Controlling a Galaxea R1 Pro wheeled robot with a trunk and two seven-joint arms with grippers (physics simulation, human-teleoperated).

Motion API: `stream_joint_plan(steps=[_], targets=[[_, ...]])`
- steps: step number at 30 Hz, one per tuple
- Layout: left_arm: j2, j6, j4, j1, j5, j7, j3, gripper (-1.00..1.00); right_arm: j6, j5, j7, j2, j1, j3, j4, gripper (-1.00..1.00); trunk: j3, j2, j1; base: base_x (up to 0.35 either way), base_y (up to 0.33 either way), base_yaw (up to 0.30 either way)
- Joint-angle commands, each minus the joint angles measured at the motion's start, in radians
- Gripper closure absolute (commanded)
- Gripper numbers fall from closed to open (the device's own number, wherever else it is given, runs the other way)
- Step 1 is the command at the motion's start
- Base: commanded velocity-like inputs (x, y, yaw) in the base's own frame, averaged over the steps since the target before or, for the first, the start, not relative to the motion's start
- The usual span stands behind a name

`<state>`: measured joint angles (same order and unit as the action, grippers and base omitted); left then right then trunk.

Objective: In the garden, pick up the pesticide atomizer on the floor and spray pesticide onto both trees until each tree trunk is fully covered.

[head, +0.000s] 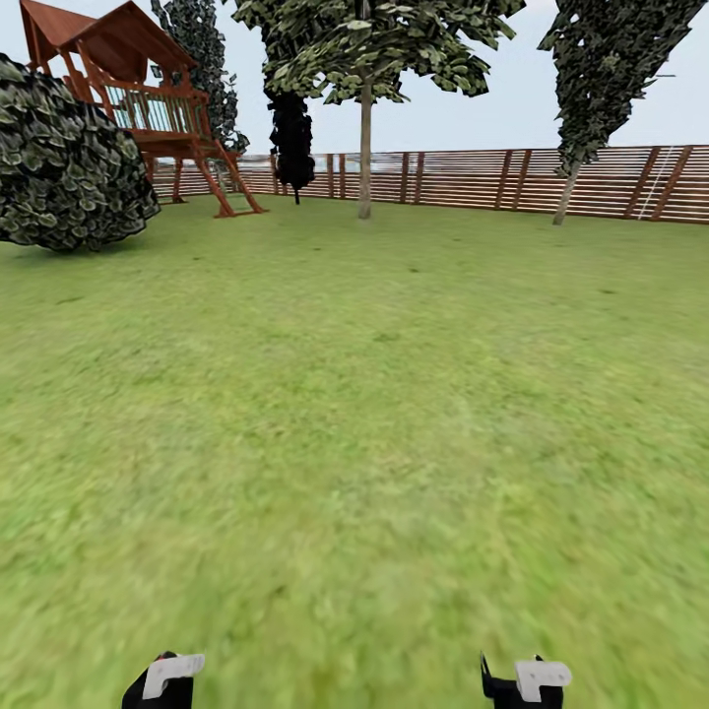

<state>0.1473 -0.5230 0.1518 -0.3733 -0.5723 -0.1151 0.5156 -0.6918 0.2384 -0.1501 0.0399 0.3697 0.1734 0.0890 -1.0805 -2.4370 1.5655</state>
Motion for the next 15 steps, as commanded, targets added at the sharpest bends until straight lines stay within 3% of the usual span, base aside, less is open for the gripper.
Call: stream_joint_plan(steps=[1, 15], targets=[[0.0, 0.0, 0.0, 0.0, 0.0, 0.0, 0.0, 1.0, 0.0, 0.0, 0.0, 0.0, 0.0, 0.0, 0.0, -1.0, 0.0, 0.0, 0.0, 0.335, 0.0, 0.0], [0.0, 0.0, 0.0, 0.0, 0.0, 0.0, 0.0, 1.0, 0.0, -0.001, 0.0, -0.001, 0.0, 0.0, 0.0, -1.0, 0.0, 0.0, 0.0, 0.335, 0.0, 0.0]])
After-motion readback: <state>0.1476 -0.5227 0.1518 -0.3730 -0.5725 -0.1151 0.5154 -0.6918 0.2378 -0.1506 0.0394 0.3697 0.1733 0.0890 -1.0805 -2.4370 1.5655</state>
